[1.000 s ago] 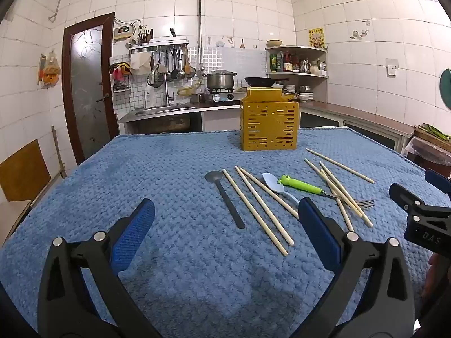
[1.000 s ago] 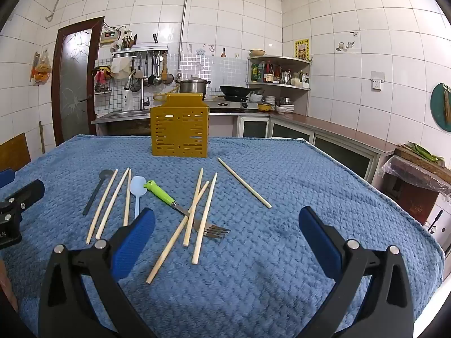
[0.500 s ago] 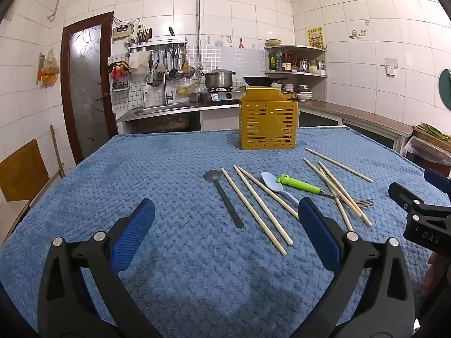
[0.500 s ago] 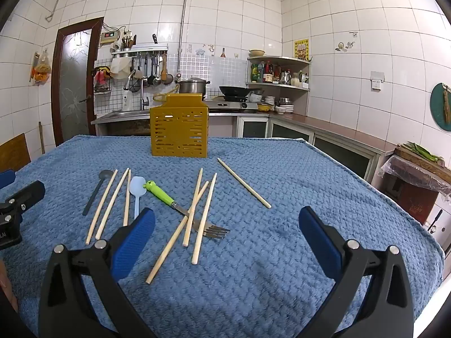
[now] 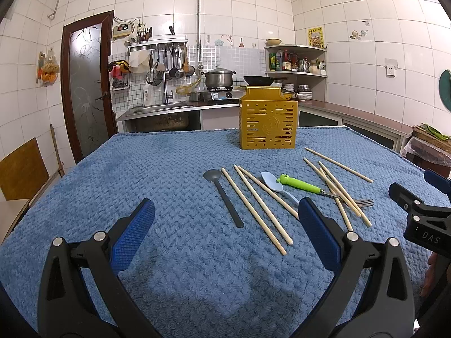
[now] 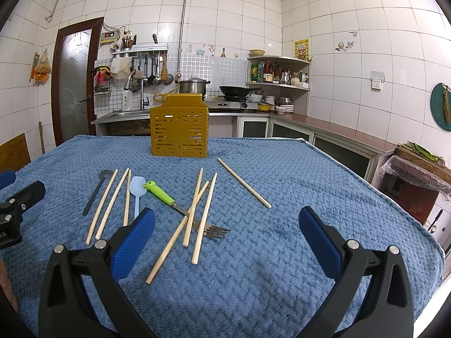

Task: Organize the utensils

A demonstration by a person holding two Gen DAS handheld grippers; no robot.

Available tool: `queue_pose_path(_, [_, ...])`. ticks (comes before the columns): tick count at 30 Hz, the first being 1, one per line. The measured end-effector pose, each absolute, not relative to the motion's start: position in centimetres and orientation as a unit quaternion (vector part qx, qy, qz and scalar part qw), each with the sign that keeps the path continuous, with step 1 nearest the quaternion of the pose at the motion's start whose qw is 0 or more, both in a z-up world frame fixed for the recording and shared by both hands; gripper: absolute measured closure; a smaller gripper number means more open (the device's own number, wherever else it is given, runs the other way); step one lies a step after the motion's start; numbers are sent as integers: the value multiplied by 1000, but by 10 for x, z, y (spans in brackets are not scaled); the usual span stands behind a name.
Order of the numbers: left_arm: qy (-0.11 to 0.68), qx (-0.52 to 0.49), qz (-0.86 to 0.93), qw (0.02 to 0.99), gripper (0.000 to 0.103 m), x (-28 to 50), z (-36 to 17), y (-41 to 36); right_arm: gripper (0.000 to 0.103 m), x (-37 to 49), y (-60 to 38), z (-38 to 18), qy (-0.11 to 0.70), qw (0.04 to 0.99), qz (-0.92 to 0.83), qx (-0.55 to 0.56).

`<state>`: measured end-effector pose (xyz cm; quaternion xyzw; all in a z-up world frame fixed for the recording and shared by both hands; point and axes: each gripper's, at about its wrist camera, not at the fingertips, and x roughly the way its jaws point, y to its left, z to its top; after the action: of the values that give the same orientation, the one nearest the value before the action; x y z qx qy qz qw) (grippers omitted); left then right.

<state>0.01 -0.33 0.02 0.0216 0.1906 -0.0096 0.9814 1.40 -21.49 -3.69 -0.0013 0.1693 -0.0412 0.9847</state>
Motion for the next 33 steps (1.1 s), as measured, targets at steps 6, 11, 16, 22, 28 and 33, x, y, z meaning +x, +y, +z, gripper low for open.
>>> queue_pose_path(6, [191, 21, -9, 981, 5, 0, 0, -3, 4, 15, -215, -37, 169, 985, -42, -1])
queue_pose_path(11, [192, 21, -9, 981, 5, 0, 0, -4, 4, 15, -215, -37, 170, 985, -42, -1])
queue_pose_path(16, [192, 21, -9, 981, 5, 1, 0, -3, 4, 15, -215, -37, 170, 985, -42, -1])
queue_pose_path(22, [192, 20, -10, 981, 5, 1, 0, -3, 4, 15, -216, -37, 170, 985, -41, -1])
queue_pose_path(28, [192, 19, -10, 981, 5, 1, -1, -4, 4, 15, -216, -37, 170, 985, -42, -1])
queue_pose_path(33, [192, 19, -10, 981, 5, 1, -1, -5, 4, 15, -217, -37, 169, 985, -42, -1])
